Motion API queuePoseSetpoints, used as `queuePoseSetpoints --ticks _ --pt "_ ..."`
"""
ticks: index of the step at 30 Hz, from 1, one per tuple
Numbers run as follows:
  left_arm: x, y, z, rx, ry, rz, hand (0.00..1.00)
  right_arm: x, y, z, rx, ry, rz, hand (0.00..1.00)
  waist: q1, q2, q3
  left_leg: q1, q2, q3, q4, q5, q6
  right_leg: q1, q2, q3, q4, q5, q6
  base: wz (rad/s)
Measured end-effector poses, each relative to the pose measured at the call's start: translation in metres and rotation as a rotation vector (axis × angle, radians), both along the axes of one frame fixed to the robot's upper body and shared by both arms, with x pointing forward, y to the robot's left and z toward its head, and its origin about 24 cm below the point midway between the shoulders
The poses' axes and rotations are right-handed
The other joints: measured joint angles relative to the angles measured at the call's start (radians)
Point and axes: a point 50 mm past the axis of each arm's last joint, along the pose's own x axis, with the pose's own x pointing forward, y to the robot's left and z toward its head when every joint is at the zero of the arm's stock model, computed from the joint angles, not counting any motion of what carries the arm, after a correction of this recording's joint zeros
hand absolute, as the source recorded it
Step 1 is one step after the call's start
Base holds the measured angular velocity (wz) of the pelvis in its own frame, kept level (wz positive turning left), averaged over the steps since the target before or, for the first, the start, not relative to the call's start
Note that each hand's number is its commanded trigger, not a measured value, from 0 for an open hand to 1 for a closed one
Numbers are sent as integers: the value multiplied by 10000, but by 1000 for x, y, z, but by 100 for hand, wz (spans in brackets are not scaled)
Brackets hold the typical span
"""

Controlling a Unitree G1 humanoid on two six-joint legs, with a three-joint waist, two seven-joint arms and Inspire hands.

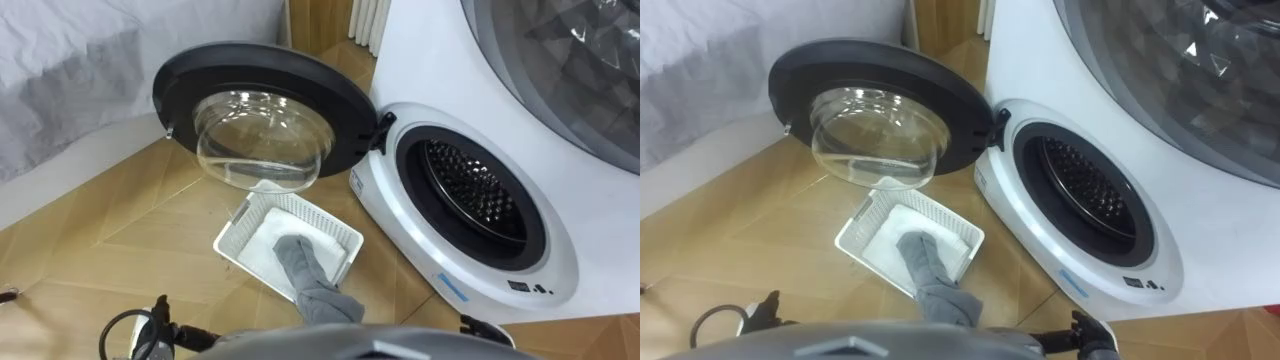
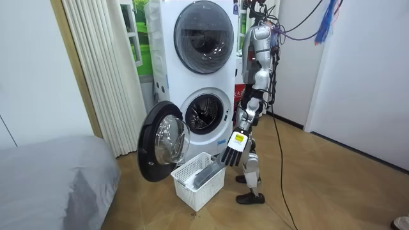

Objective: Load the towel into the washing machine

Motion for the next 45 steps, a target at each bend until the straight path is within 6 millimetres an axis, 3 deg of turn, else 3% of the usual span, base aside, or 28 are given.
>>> queuePoseSetpoints --ticks 7,19,21,24,26,32,35,36,39,41,42,45 --pt "0 0 0 5 -24 -8 0 1 0 0 88 -9 41 0 0 -20 3 -2 -2 0 0 0 0 -11 3 28 1 -1 1 0" --pt "17 -2 3 187 -454 -863 0 7 1 0 181 -88 455 0 -60 -11 -77 -219 -25 -88 25 0 1 -187 -18 -46 -12 3 5 1" --pt "27 -4 4 231 -675 -1175 0 11 1 1 175 -186 551 0 -61 -13 -104 -465 -23 -91 122 0 1 -408 -28 -68 31 6 5 0" --pt "39 -10 5 230 -850 -1873 0 19 0 2 86 -305 884 0 -64 70 -65 -652 -23 -104 173 1 2 -573 -31 -56 53 27 12 0" --pt "46 -12 6 322 -934 -2323 0 23 0 3 74 -374 945 0 -63 107 -84 -775 -21 -102 182 1 2 -703 -30 -57 66 27 12 0" --pt "79 -24 11 906 -1282 -4439 0 59 8 8 35 -1245 1880 0 -465 180 -10 -1638 9 -48 356 8 9 -1637 -7 -41 461 37 1 -2" --pt "98 -32 15 1135 -1490 -5584 0 79 16 11 234 -1646 2265 0 -573 167 78 -2110 41 1 466 9 10 -2274 15 -76 820 36 1 -14" --pt "106 -34 18 1301 -1640 -5983 0 85 21 11 329 -1740 2371 0 -606 120 173 -2313 49 -3 631 8 10 -2490 17 -84 1051 37 1 -30" --pt "125 -43 24 1622 -2018 -6802 0 103 29 15 304 -2033 2995 0 -831 144 319 -3022 51 10 1186 -15 24 -3126 -13 38 1490 37 1 -9" --pt "137 -48 29 1755 -2363 -7136 0 112 34 18 278 -2200 3313 0 -830 143 372 -3513 61 11 1470 -42 55 -3672 -9 54 1784 36 1 -15" --pt "146 -50 33 1855 -2579 -7326 0 119 36 20 255 -2369 3499 0 -842 151 473 -3781 68 3 1640 -56 60 -3969 -12 51 1973 36 1 -20" --pt "163 -58 41 2086 -3001 -7983 0 133 38 26 128 -2712 3642 0 -852 244 605 -4803 121 -1 2384 -198 97 -4996 -1 9 2589 31 7 -10"
